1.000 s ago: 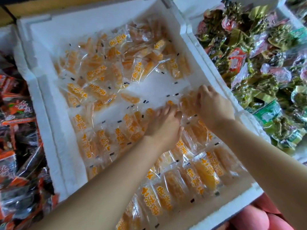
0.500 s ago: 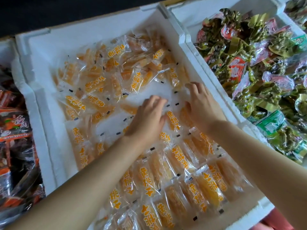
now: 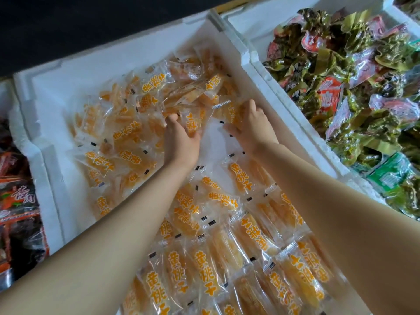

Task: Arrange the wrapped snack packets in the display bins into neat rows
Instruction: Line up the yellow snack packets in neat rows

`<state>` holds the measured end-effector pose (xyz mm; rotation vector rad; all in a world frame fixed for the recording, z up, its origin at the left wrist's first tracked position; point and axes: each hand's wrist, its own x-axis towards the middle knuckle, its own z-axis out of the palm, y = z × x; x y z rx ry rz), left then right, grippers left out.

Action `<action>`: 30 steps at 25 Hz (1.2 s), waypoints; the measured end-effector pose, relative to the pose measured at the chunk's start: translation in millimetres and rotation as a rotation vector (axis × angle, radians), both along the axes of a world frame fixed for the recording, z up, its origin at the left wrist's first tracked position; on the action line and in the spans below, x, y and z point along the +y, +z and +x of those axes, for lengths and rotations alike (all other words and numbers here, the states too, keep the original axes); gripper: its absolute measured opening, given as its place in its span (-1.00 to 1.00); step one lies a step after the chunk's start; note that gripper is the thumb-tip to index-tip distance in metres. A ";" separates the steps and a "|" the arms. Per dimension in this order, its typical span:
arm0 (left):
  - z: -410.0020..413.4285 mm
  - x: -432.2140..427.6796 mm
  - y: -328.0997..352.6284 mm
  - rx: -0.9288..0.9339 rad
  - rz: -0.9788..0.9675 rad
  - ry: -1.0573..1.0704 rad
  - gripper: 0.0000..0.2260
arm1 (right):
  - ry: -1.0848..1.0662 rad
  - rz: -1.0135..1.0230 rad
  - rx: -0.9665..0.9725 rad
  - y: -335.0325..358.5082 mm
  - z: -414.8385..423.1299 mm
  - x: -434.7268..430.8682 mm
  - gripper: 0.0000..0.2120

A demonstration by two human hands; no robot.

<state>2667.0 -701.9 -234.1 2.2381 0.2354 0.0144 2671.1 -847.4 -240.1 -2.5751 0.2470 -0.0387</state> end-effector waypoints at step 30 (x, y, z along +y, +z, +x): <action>-126.3 82.2 -7.5 0.123 -0.049 -0.064 -0.61 | 0.414 -0.063 0.020 -6.5 -116.9 26.8 -0.61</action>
